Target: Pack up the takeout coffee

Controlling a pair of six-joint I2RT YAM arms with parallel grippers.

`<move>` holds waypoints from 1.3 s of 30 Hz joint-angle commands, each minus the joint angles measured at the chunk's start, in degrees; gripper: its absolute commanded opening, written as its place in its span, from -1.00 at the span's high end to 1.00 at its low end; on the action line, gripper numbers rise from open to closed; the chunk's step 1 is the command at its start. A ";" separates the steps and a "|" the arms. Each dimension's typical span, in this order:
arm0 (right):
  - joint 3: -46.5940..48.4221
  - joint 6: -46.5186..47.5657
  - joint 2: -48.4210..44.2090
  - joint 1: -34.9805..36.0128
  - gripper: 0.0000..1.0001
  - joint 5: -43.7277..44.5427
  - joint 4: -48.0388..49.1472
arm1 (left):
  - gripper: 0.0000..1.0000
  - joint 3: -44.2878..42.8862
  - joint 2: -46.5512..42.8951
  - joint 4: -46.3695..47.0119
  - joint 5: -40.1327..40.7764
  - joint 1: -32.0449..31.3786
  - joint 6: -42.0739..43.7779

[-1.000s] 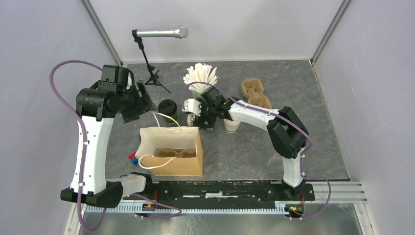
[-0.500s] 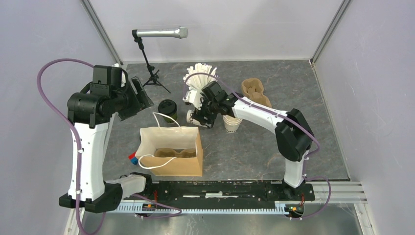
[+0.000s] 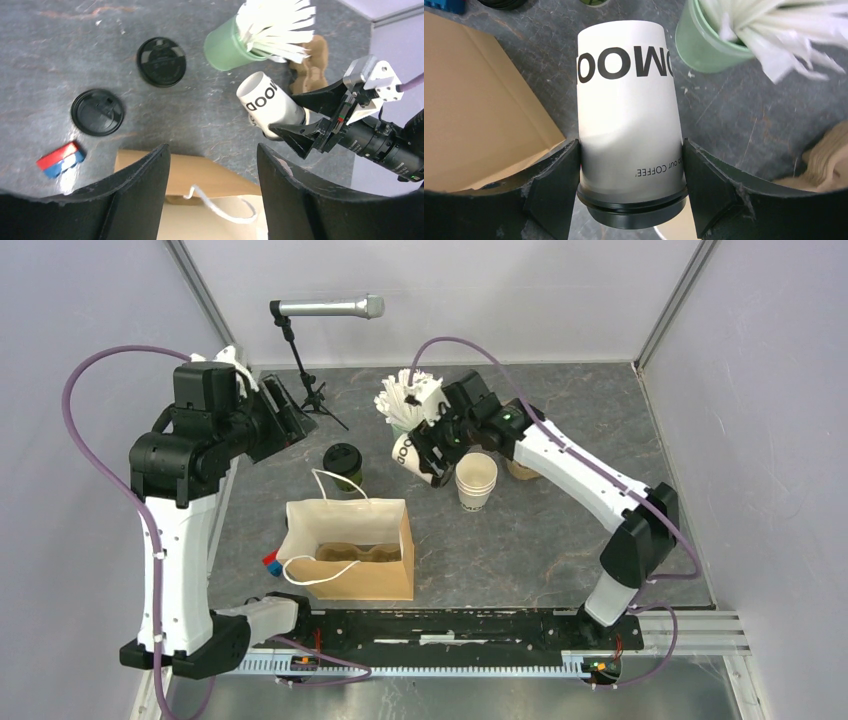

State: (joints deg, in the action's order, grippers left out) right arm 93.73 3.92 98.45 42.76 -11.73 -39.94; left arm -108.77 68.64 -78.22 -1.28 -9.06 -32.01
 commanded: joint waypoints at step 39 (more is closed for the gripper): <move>4.25 -29.78 -21.26 -9.54 -0.38 -30.80 -23.24 | -0.87 26.88 -5.87 36.20 -13.22 -50.83 82.56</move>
State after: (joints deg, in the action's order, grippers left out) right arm 97.76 -25.71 77.69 33.23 -38.98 -65.23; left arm -79.57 61.54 -41.50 -18.06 -59.07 43.11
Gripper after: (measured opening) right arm 0.743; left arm 0.928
